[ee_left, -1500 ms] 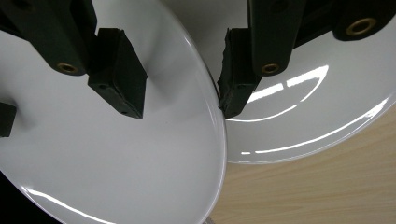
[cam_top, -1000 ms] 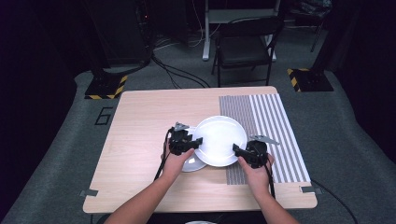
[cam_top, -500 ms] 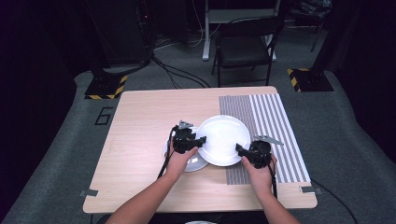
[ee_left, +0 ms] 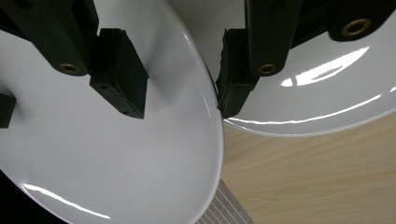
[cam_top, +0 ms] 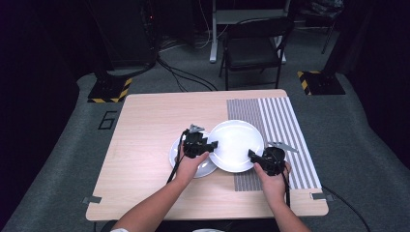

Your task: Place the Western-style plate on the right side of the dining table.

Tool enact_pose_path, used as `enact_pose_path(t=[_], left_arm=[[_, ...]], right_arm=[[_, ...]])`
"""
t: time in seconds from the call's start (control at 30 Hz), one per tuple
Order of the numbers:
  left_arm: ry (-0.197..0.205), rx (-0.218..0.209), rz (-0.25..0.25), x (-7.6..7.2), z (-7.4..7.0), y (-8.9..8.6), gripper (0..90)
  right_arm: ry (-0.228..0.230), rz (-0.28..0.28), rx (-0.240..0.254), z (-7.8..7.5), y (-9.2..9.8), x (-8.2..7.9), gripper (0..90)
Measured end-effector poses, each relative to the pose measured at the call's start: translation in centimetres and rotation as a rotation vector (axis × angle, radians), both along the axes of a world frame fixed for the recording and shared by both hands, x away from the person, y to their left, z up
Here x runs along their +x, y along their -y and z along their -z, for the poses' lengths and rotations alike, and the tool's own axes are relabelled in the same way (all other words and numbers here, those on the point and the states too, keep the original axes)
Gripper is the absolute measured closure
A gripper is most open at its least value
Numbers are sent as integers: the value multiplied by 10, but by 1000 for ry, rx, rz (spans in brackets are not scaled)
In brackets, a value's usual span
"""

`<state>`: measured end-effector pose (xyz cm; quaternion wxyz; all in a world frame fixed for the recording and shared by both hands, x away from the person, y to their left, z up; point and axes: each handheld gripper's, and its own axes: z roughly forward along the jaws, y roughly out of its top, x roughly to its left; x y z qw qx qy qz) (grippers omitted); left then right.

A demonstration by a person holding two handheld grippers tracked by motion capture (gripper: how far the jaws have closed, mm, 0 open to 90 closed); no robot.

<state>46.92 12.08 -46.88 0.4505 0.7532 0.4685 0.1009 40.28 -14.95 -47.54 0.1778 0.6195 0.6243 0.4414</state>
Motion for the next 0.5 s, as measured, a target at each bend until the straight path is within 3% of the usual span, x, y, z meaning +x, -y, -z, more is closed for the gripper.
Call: enact_pose_path(t=[0.5], left_arm=[[2, -16, 65, 3, -4, 29, 527]], right_arm=[[4, 69, -4, 0, 22, -17, 474]])
